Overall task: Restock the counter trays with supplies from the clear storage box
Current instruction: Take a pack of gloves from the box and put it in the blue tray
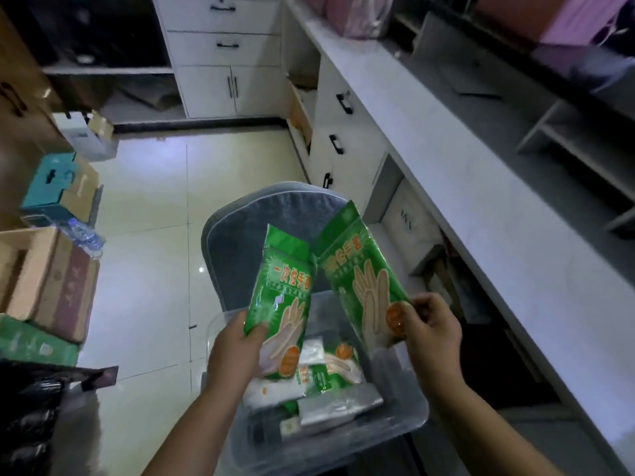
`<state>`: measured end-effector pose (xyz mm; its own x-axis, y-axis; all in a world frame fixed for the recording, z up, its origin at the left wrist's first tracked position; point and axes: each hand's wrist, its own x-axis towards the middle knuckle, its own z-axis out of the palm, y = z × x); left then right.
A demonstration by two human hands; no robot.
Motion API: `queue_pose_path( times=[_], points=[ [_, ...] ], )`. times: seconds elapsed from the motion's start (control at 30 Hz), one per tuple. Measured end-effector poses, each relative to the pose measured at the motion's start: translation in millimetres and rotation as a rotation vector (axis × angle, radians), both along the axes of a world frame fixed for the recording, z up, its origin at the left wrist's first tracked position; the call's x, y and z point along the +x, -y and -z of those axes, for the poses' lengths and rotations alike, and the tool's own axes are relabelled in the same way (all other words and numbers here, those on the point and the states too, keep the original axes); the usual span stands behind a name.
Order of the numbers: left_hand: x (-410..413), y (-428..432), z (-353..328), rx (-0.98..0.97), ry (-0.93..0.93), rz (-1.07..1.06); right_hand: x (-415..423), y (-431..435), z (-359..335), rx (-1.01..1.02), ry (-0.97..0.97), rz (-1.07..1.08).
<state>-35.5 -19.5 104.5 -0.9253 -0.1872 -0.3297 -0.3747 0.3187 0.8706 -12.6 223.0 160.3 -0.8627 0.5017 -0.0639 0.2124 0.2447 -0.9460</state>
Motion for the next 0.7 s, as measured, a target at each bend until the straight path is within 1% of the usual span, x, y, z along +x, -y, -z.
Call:
queue_pose_path(
  times=[0.1, 0.2, 0.27, 0.37, 0.47, 0.57, 0.63, 0.7],
  points=[
    [0, -30, -5, 0.228, 0.034, 0.012, 14, 4, -14, -0.191, -0.072, 0.109],
    [3, -64, -14, 0.383, 0.090, 0.039, 30, 0, -14, -0.401, -0.069, 0.241],
    [9, -87, -21, 0.483, 0.151, 0.053, 46, -8, -7, -0.446, -0.037, 0.302],
    [26, -119, -39, 0.637, 0.230, 0.068, 74, -26, 3, -0.391, -0.008, 0.374],
    [52, -148, -57, 0.731, 0.265, 0.133, 104, -46, 4, -0.290, -0.034, 0.403],
    [83, -178, -76, 0.807, 0.234, 0.225, 137, -65, -4, -0.179, -0.076, 0.411],
    [106, -199, -88, 0.836, 0.186, 0.292, 163, -80, -12, -0.171, -0.109, 0.415],
    [133, -221, -100, 0.823, 0.140, 0.379, 193, -99, -23, -0.152, -0.144, 0.427]
  ],
)
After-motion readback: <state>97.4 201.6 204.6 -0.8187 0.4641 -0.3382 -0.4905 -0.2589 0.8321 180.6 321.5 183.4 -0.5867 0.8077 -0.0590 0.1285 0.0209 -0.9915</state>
